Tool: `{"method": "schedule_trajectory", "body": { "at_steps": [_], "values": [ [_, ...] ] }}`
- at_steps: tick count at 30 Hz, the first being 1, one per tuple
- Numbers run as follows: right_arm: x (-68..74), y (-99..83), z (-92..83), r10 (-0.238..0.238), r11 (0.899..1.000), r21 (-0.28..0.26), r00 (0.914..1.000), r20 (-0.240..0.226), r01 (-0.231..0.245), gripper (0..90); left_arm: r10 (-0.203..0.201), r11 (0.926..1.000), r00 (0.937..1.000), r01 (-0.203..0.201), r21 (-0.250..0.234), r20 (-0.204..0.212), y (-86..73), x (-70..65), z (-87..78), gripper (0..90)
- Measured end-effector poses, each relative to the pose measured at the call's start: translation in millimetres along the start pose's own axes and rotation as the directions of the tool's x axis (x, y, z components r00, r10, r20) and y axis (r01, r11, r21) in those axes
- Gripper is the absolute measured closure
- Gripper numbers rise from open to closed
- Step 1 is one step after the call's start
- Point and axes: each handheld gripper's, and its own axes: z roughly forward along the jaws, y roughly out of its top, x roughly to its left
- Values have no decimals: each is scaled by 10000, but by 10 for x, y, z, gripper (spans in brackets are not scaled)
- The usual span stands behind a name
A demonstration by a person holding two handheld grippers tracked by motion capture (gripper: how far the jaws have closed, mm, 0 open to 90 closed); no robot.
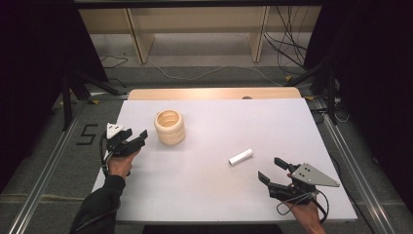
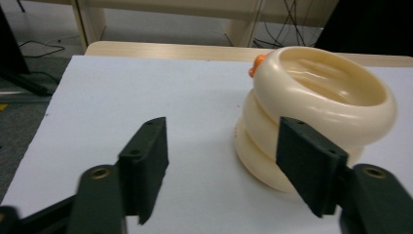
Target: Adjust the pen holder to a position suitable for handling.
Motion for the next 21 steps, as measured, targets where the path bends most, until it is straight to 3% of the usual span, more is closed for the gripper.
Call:
{"method": "schedule_trajectory", "body": {
  "at_steps": [1,3,4,11,14,21],
  "values": [
    [-2,-3,9,13,10000,22,10000,14,-13,266,-118,9998,9999,120,160,-104,-10,3,31,498],
    [-3,-2,10,7,10000,42,10000,25,-7,266,-185,9989,9992,199,429,-340,-31,7,93,537],
    [-1,0,3,23,10000,27,10000,33,-23,266,-238,9986,9990,255,463,-366,-39,10,125,620],
    [-9,-5,4,13,10000,50,10000,-15,-13,267,-186,9982,9993,204,568,-329,-42,-32,310,842],
    [-15,-6,4,38,10000,80,10000,-20,-38,267,-53,9979,9996,69,641,-260,-50,-44,377,890],
    [-8,-12,16,29,9999,146,10000,-67,-28,268,220,9969,9997,-213,759,-84,-55,-84,506,892]
  ]
}}
